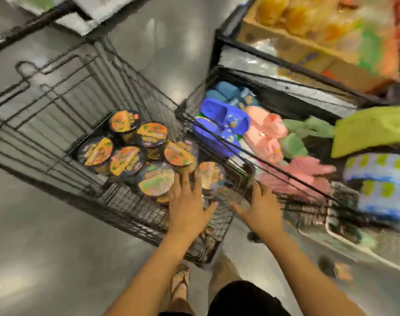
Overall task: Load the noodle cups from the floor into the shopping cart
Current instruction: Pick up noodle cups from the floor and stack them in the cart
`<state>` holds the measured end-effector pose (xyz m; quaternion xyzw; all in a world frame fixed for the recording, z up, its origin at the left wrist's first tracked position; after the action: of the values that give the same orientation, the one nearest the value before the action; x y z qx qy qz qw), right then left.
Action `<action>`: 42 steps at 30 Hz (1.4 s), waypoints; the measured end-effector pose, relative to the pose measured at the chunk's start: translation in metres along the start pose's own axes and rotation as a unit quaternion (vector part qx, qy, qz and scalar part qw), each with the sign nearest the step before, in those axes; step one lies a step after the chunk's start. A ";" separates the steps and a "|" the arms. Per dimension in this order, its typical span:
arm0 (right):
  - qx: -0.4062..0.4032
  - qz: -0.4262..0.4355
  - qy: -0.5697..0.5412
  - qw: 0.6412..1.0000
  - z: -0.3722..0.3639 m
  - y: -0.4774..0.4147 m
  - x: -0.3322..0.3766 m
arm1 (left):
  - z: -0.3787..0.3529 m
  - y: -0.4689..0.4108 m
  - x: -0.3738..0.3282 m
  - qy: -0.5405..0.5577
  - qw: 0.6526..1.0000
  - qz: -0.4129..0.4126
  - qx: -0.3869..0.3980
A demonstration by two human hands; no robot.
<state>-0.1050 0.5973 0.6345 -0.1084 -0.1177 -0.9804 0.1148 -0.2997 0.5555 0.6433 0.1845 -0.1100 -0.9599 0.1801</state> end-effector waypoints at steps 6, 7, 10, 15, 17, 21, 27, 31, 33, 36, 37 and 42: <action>0.042 -0.166 -0.030 0.985 -0.013 0.127 -0.065 | -0.035 0.067 -0.075 -0.138 0.968 -0.187 0.100; 0.039 -0.195 -0.038 0.979 -0.017 0.147 -0.077 | -0.045 0.078 -0.089 -0.156 0.957 -0.215 0.115; 0.040 -0.270 -0.050 0.961 -0.026 0.204 -0.109 | -0.077 0.112 -0.131 -0.196 0.925 -0.283 0.162; 0.028 -0.383 -0.103 0.918 -0.035 0.298 -0.169 | -0.135 0.183 -0.202 -0.252 0.863 -0.394 0.190; 0.022 -0.423 -0.126 0.897 -0.040 0.334 -0.197 | -0.160 0.212 -0.233 -0.274 0.837 -0.432 0.196; 0.017 -0.464 -0.175 0.868 -0.050 0.401 -0.261 | -0.218 0.268 -0.293 -0.311 0.797 -0.475 0.205; 0.027 -0.471 -0.209 0.856 -0.064 0.484 -0.382 | -0.312 0.335 -0.378 -0.349 0.770 -0.477 0.241; 0.060 -0.448 -0.212 0.866 -0.074 0.518 -0.453 | -0.362 0.352 -0.419 -0.360 0.779 -0.447 0.253; 0.070 -0.439 -0.217 0.869 -0.084 0.527 -0.484 | -0.381 0.354 -0.433 -0.364 0.785 -0.440 0.242; 0.083 -0.422 -0.238 0.871 -0.109 0.527 -0.528 | -0.414 0.351 -0.445 -0.350 0.798 -0.429 0.238; 0.081 -0.416 -0.248 0.871 -0.121 0.524 -0.542 | -0.430 0.347 -0.448 -0.341 0.804 -0.423 0.241; 0.081 -0.355 -0.244 0.899 -0.224 0.485 -0.623 | -0.550 0.300 -0.451 -0.339 0.810 -0.414 0.241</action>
<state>0.5672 0.2055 0.3729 -0.2861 -0.2512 -0.8859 -0.2649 0.3994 0.3769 0.3692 -0.0870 -0.3047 -0.8881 -0.3331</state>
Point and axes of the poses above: each hand's wrist, its own y-axis away from the middle knuckle, its own z-axis out of the back of the hand, x = y × z, the point moved 3 cm from there along -y, towards the middle knuckle, and after that the axes turned 12 degrees about z, right-handed, at the moved point
